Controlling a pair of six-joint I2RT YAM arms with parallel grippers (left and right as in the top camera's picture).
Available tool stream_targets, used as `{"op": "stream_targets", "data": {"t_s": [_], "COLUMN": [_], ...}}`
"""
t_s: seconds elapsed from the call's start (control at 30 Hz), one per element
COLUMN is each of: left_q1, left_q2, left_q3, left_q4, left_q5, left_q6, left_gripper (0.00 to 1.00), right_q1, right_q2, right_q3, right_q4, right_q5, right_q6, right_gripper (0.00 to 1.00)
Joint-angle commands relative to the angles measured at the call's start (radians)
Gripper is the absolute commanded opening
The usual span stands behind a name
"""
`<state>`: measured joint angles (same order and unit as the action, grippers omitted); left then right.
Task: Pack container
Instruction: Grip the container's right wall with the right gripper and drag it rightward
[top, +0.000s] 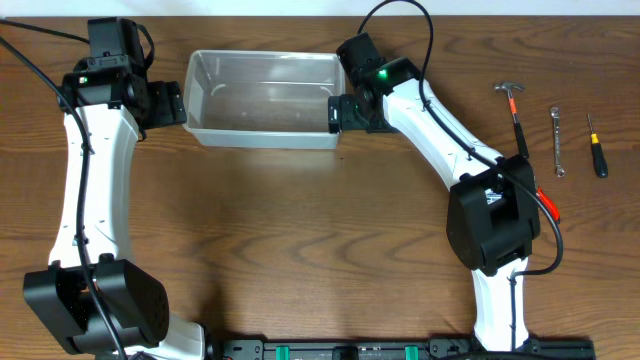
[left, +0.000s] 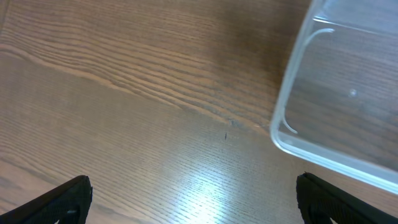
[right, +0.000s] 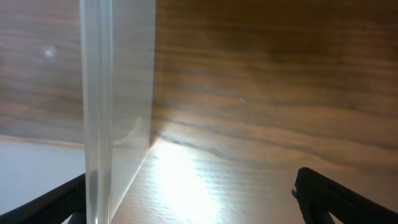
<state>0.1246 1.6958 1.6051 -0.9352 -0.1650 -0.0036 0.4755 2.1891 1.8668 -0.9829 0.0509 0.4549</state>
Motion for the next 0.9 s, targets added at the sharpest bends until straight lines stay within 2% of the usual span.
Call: {"op": "stream_targets", "data": {"t_s": [0.0, 0.37, 0.73, 0.87], "left_q1": [0.004, 0.004, 0.004, 0.004], "left_q2": [-0.006, -0.005, -0.005, -0.005], "left_q3": [0.016, 0.016, 0.016, 0.016], "left_q4": [-0.004, -0.025, -0.026, -0.025], "left_q5": [-0.011, -0.011, -0.011, -0.011], "left_q6": [-0.01, -0.01, -0.01, -0.01], "left_gripper": [0.98, 0.98, 0.98, 0.98], "right_q1": [0.0, -0.084, -0.194, -0.206], "right_q2": [0.011, 0.01, 0.008, 0.008], "right_q3": [0.019, 0.035, 0.078, 0.078], "right_q4": [-0.026, -0.191, -0.346, -0.395], "right_q5": [0.058, 0.049, 0.047, 0.047], "right_q6": [-0.027, -0.076, -0.369, -0.39], "right_gripper": [0.99, 0.99, 0.99, 0.99]}}
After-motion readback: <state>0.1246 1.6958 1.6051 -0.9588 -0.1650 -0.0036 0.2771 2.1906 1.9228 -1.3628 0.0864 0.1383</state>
